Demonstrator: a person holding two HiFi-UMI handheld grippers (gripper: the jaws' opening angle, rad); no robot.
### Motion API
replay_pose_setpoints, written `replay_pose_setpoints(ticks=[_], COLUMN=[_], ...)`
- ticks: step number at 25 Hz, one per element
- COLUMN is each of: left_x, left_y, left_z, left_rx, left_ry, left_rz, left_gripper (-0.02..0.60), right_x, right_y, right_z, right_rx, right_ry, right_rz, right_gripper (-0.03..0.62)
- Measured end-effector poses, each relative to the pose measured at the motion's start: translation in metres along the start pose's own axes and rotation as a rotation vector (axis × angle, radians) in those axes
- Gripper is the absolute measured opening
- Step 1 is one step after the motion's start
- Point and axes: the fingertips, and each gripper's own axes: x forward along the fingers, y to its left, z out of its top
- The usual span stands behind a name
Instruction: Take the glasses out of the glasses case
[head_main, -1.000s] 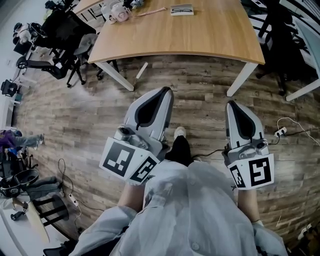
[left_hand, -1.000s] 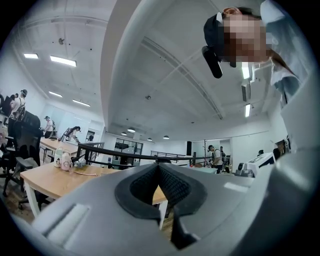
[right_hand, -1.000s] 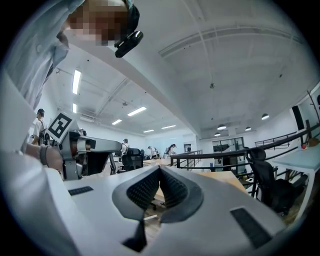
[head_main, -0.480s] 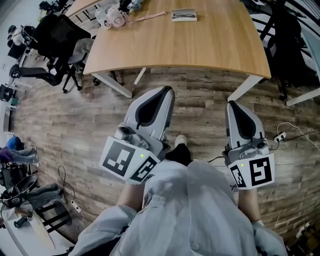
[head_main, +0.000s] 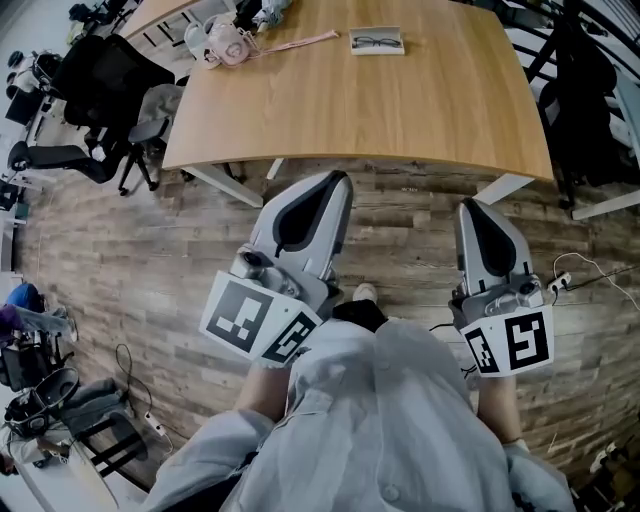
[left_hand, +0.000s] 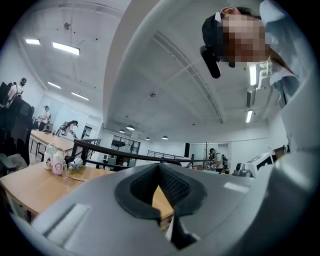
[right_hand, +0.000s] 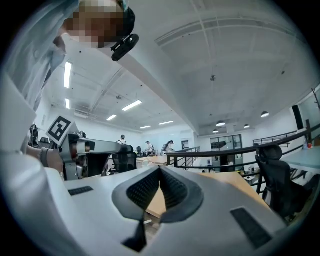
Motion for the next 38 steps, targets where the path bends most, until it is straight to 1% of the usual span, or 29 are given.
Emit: replay_pose_setpoints(ticks=[9, 14, 25, 29, 34, 38], left_x=[0.013, 0.016, 0.016, 0.015, 0.018, 0.022], left_y=[0.044, 0.052, 0.058, 0.064, 0.068, 0.079], left_z=[0.003, 0.005, 0.004, -0.002, 0.002, 0.007], left_rx=[0.002, 0.013, -0.002, -0.033, -0.002, 0.013], left_ry=[-0.003, -0.005, -0.006, -0.017, -0.011, -0.015], left_rz=[-0.009, -0.021, -0.029, -0.013, -0.005, 0.019], left_gripper=[0.003, 0.003, 0.003, 0.003, 0.003, 0.003], right_x=[0.042, 0.05, 0.051, 0.054, 0.063, 0.079], right_y=[0.002, 0.002, -0.002, -0.005, -0.005, -0.006], right_z=[0.0, 0.002, 0.002, -0.001, -0.004, -0.003], right_rx=[-0.019, -0.027, -0.037, -0.041, -0.036, -0.039], right_ry=[-0.006, -0.014, 0.001, 0.008, 0.012, 0.006], right_rz=[-0.013, -0.022, -0.055, -0.052, -0.034, -0.004], right_gripper=[0.002, 0.002, 0.002, 0.002, 0.002, 0.002])
